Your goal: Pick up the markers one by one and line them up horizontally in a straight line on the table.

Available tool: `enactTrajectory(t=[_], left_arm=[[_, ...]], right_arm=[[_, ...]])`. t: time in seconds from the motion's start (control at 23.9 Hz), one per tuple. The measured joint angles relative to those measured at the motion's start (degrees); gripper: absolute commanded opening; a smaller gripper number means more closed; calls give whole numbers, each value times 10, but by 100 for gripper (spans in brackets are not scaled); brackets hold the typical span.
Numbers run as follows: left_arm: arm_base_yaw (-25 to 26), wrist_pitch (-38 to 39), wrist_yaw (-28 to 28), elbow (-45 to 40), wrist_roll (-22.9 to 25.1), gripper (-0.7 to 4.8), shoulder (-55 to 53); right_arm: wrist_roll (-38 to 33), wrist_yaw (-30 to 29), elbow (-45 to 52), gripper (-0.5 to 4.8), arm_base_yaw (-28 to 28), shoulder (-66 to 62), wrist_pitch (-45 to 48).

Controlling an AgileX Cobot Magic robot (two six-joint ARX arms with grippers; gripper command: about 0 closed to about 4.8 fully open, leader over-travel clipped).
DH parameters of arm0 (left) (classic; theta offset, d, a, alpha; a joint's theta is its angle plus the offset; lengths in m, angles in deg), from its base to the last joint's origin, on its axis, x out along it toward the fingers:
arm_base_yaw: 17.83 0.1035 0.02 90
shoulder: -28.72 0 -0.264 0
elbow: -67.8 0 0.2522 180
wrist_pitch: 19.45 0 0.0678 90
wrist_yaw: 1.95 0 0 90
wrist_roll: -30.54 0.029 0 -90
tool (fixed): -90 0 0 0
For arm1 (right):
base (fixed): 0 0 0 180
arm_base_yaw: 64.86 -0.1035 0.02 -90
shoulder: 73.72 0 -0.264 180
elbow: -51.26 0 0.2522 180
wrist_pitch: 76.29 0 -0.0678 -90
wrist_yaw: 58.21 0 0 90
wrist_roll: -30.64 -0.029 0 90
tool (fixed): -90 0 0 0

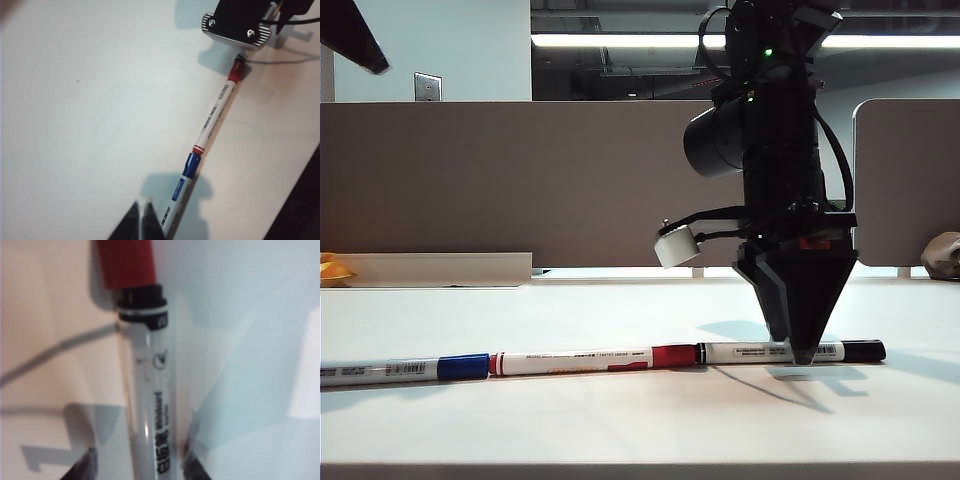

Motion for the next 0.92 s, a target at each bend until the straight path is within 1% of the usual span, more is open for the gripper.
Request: enactTrajectory(t=[0.04, 0.17, 0.5, 0.58, 0.71, 0.92], left_arm=[[0, 0, 0, 0, 0, 17, 0], [0, 0, 0, 0, 0, 17, 0], [0, 0, 0, 0, 0, 17, 0], [0, 0, 0, 0, 0, 17, 0], [0, 0, 0, 0, 0, 17, 0], [0, 0, 0, 0, 0, 17, 0]], right_arm=[[0, 0, 0, 245, 0, 0, 0], [0, 2, 0, 264, 0, 0, 0], [-2, 17, 0, 269, 0, 1, 12], [-3, 18, 0, 290, 0, 1, 14], [-10, 19, 0, 339, 0, 2, 15], [-18, 19, 1, 337, 1, 19, 19]])
